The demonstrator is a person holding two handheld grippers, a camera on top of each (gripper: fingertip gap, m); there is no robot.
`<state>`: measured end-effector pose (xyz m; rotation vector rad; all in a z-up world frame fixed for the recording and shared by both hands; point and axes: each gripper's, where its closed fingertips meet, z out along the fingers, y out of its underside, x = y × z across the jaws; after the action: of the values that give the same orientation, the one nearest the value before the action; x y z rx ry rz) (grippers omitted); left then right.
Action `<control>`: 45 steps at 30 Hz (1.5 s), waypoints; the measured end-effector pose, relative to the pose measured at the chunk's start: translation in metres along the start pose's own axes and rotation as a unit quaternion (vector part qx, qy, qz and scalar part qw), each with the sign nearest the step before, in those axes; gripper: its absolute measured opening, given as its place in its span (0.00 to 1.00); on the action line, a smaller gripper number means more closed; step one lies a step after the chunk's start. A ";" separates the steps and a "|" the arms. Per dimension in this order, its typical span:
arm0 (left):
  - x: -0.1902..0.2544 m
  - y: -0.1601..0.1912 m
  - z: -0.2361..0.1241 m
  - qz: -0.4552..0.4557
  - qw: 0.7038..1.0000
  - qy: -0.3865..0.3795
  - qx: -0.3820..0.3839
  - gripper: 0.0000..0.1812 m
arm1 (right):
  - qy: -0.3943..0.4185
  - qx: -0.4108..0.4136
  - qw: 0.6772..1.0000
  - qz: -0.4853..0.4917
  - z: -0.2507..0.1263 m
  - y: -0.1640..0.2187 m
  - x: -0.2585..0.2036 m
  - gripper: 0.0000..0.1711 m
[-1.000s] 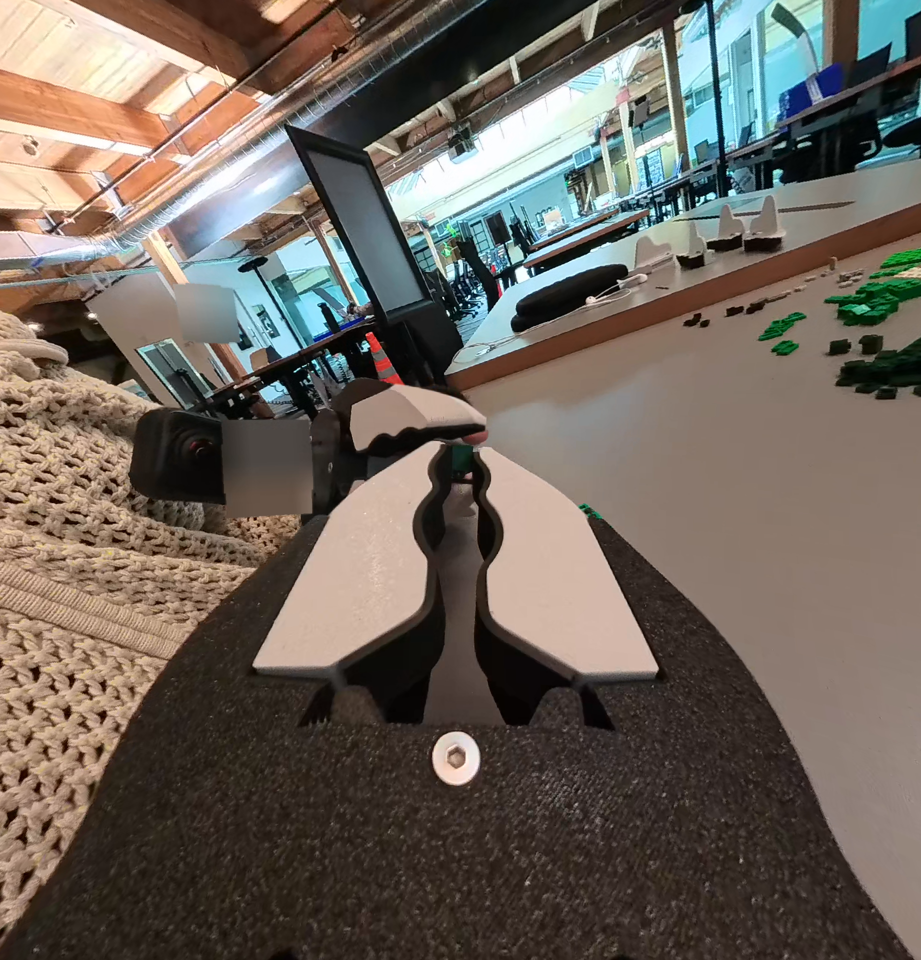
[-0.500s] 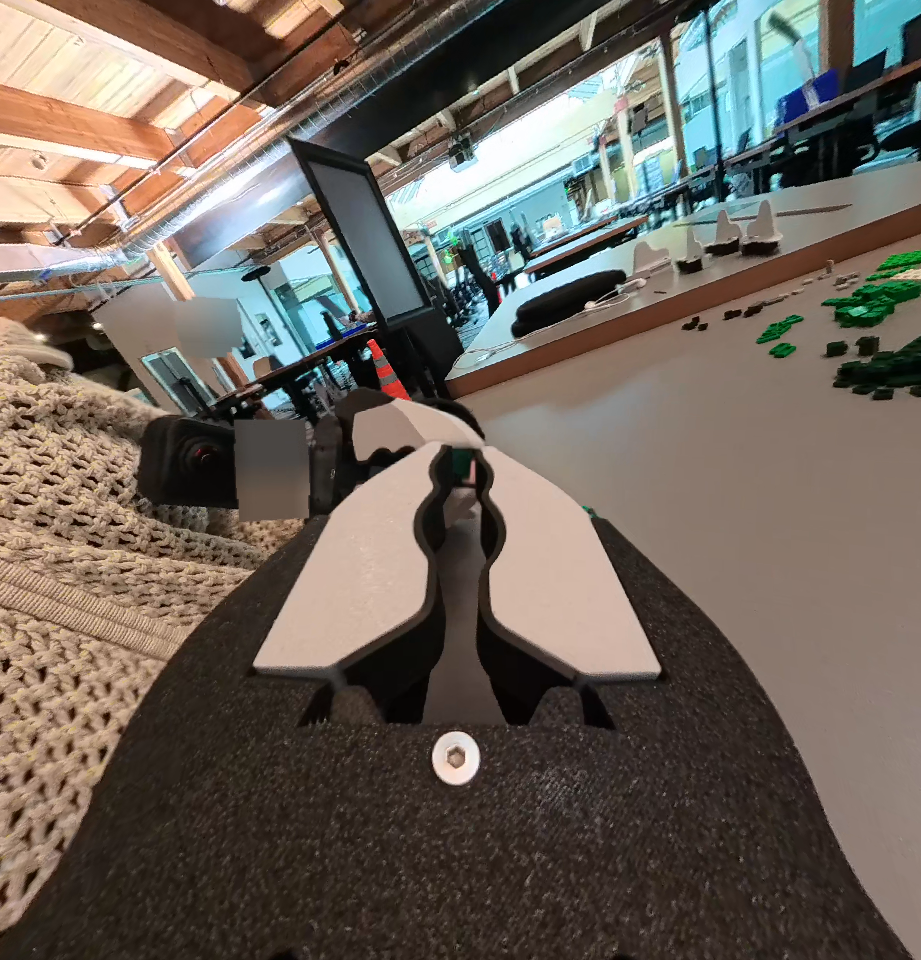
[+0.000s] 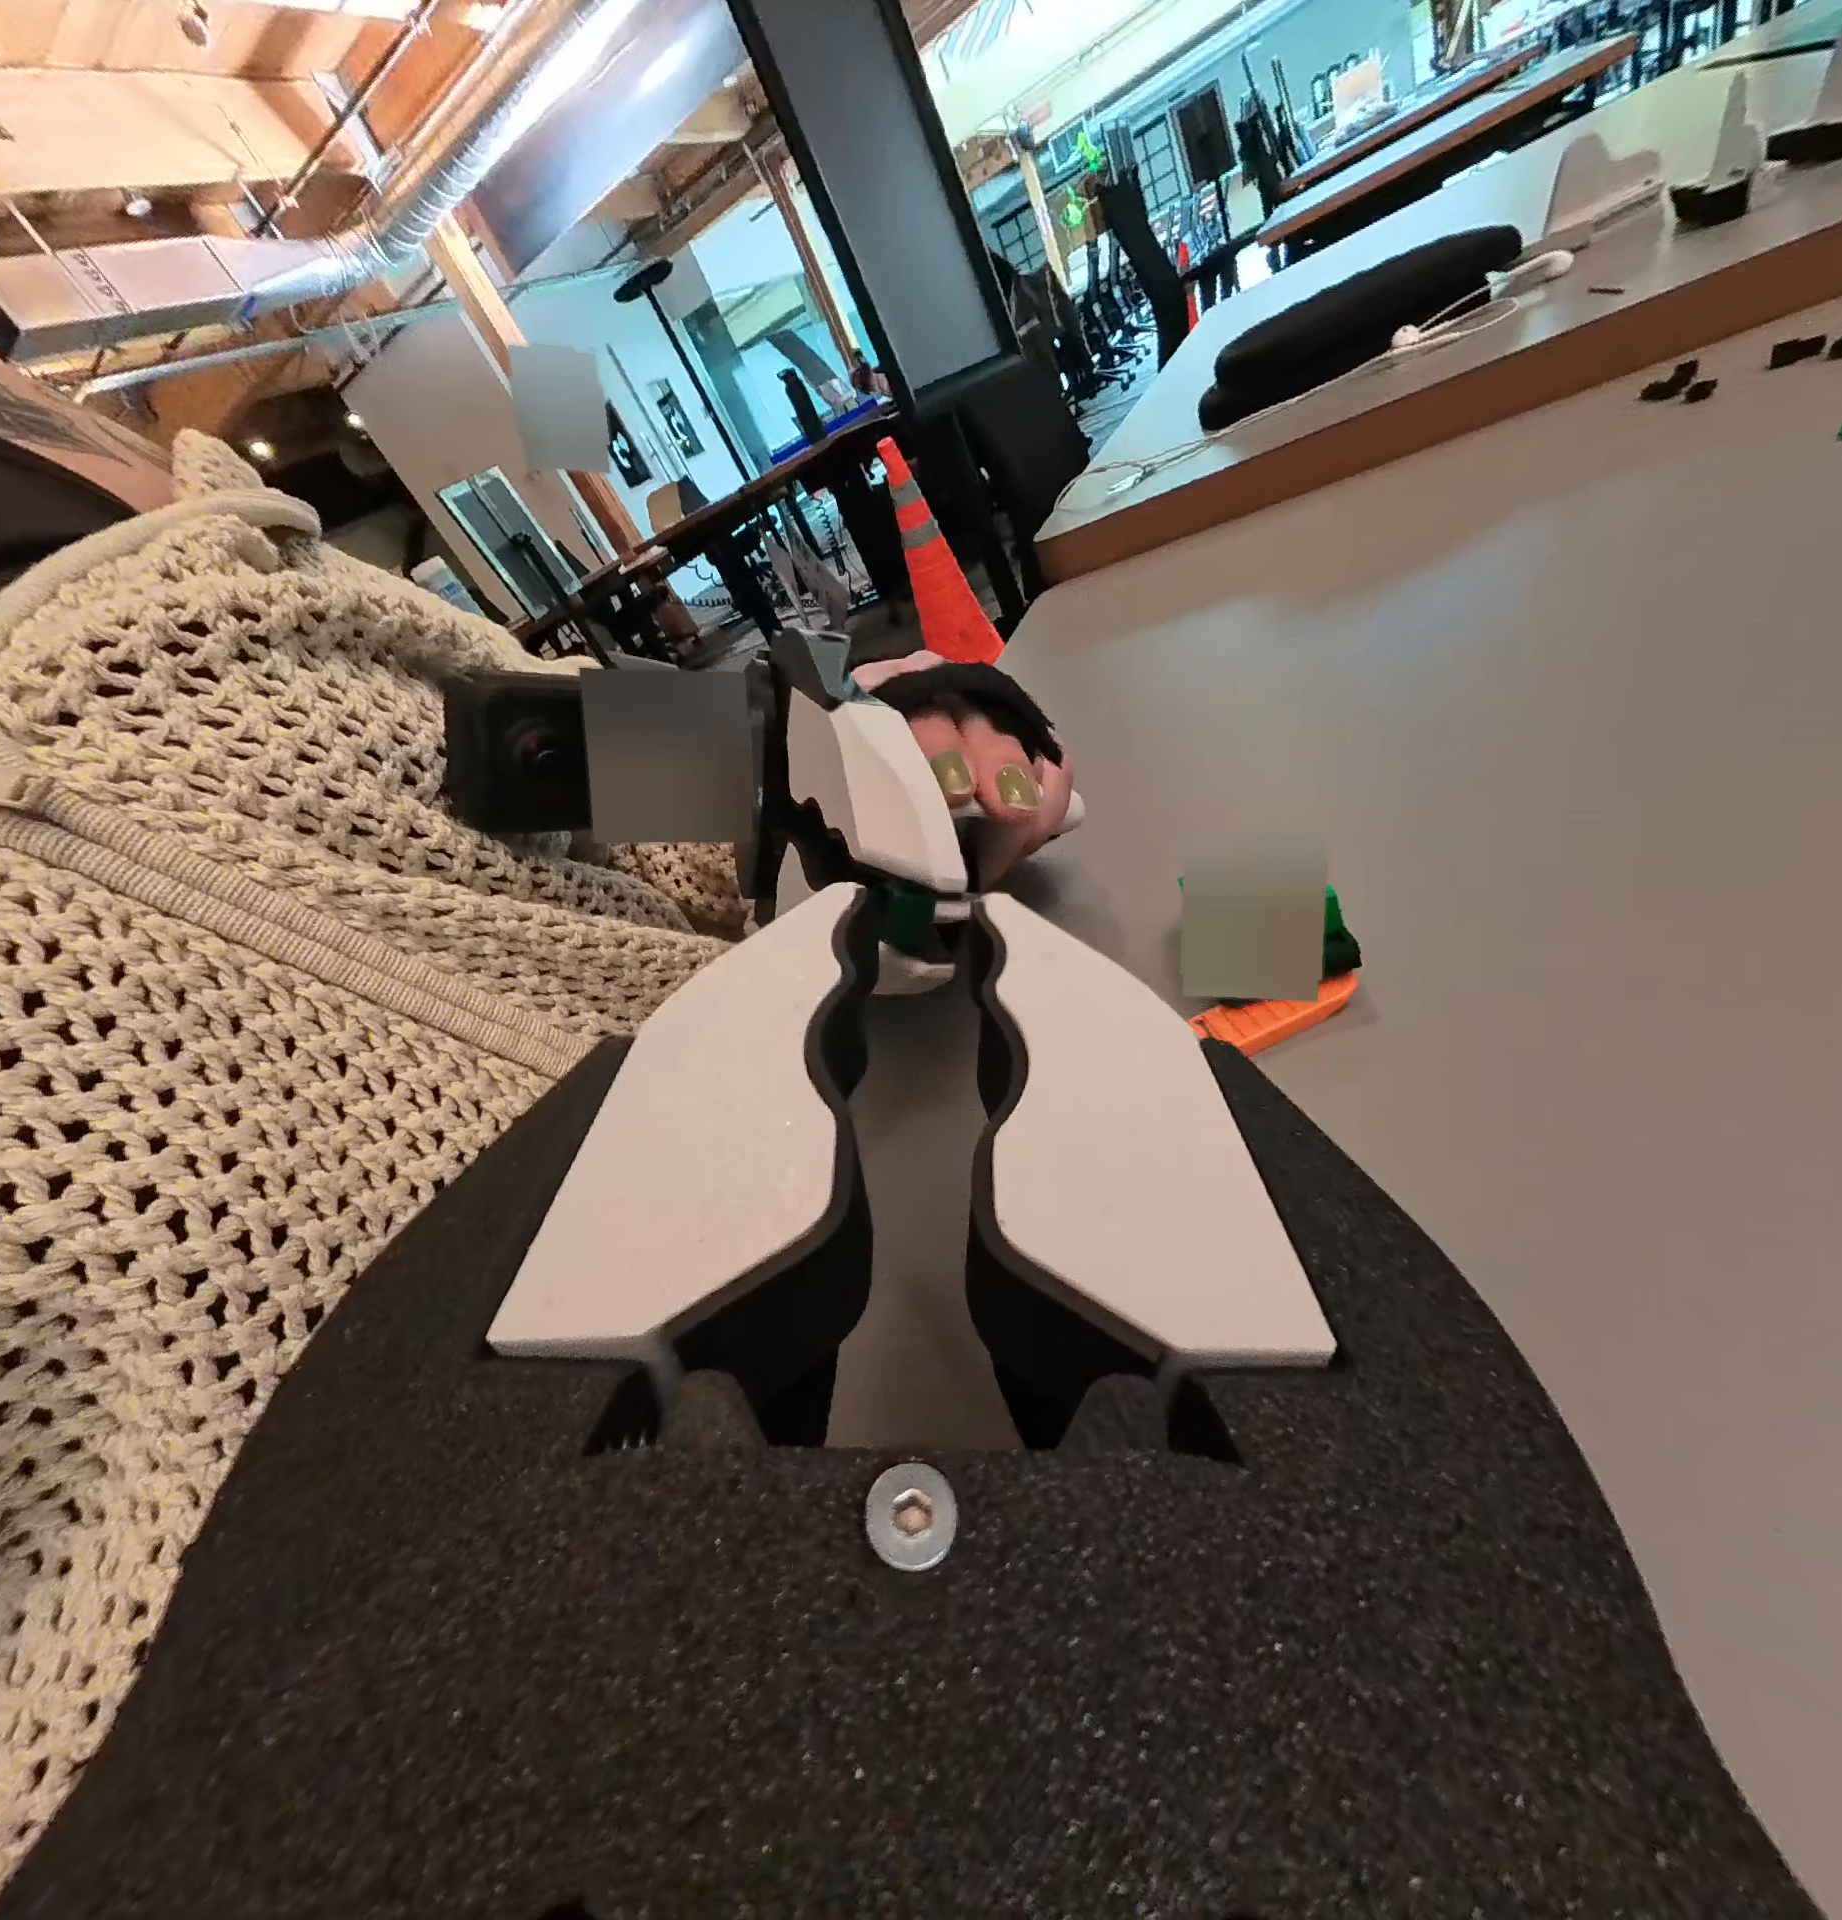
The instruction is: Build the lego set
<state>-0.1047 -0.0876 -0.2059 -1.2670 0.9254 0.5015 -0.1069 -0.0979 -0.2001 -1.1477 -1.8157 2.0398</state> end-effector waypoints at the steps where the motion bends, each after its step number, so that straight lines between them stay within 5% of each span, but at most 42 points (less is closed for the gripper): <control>1: 0.001 0.000 0.000 0.002 1.000 0.002 0.000 0.06 | -0.003 -0.003 1.000 0.001 0.000 0.001 -0.001 0.09; 18: 0.005 -0.001 0.001 0.012 1.000 0.007 -0.001 0.07 | -0.012 -0.037 0.999 0.012 0.003 0.010 -0.003 0.04; 22: -0.014 0.004 -0.007 -0.071 0.997 -0.004 -0.005 0.19 | -0.005 -0.011 1.000 0.009 -0.002 0.004 -0.002 0.04; 27: -0.019 0.052 -0.026 -0.222 0.959 0.121 -0.130 0.32 | -0.010 0.019 1.000 0.018 -0.007 -0.002 -0.001 0.04; 36: 0.000 0.102 -0.032 -0.266 0.895 0.254 -0.251 0.30 | -0.007 0.020 1.000 0.020 -0.007 -0.002 0.000 0.04; 45: 0.014 0.111 -0.029 -0.266 0.876 0.280 -0.289 0.23 | -0.008 0.019 1.000 0.017 -0.006 -0.001 0.000 0.04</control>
<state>-0.1908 -0.0882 -0.2824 -2.2074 0.8603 -0.0612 -0.1034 -0.0932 -0.1991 -1.1630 -1.7688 2.0975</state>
